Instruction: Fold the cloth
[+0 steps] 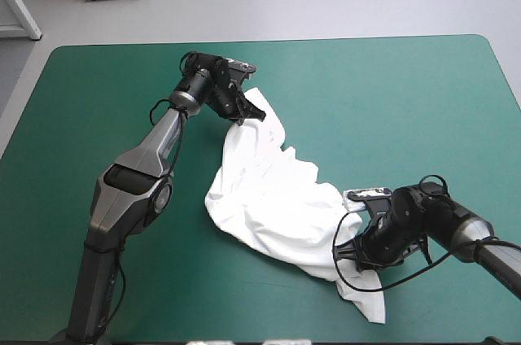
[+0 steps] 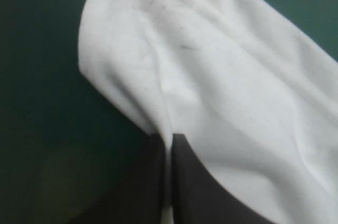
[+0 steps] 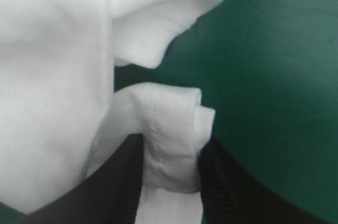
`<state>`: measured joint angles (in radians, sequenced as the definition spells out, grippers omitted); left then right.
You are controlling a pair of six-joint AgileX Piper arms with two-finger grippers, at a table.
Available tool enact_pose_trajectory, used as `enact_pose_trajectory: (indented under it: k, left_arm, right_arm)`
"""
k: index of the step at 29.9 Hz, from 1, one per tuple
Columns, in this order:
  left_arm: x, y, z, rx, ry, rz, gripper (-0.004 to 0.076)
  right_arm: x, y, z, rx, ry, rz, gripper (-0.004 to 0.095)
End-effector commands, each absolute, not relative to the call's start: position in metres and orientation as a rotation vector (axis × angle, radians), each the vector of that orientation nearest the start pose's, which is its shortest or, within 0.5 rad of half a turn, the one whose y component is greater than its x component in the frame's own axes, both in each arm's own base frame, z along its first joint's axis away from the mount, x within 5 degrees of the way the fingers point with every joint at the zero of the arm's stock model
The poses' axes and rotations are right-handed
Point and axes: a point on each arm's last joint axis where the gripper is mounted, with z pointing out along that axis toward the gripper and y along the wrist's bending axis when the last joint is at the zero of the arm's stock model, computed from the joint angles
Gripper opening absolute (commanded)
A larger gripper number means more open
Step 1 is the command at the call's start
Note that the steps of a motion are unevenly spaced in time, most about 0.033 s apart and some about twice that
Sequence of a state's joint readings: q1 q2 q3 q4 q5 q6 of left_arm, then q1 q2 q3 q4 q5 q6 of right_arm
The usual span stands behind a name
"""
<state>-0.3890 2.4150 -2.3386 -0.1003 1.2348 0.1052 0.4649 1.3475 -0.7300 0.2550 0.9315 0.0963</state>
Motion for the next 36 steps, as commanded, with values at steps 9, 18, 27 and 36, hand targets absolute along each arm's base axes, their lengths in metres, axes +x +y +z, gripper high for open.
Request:
enact_pose_trajectory:
  k: [9,18,27,36]
  left_arm:
    - [0.472,-0.192,0.257,0.625,2.678,-0.222,-0.0009]
    - [0.46,-0.189,0.298,0.637,2.606,-0.238,-0.0009]
    - [0.416,-0.161,0.404,0.607,2.377,-0.114,-0.0009]
    - [0.326,-0.12,0.52,0.512,2.097,-0.061,-0.0009]
  right_arm:
    - [0.186,0.115,0.205,-0.371,3.091,0.37,-0.0013]
    - [0.209,0.109,0.297,-0.439,2.836,0.19,-0.0013]
    - [0.222,0.09,0.381,-0.443,2.581,-0.094,-0.0017]
    - [0.219,0.077,0.467,-0.348,2.294,-0.145,-0.0017]
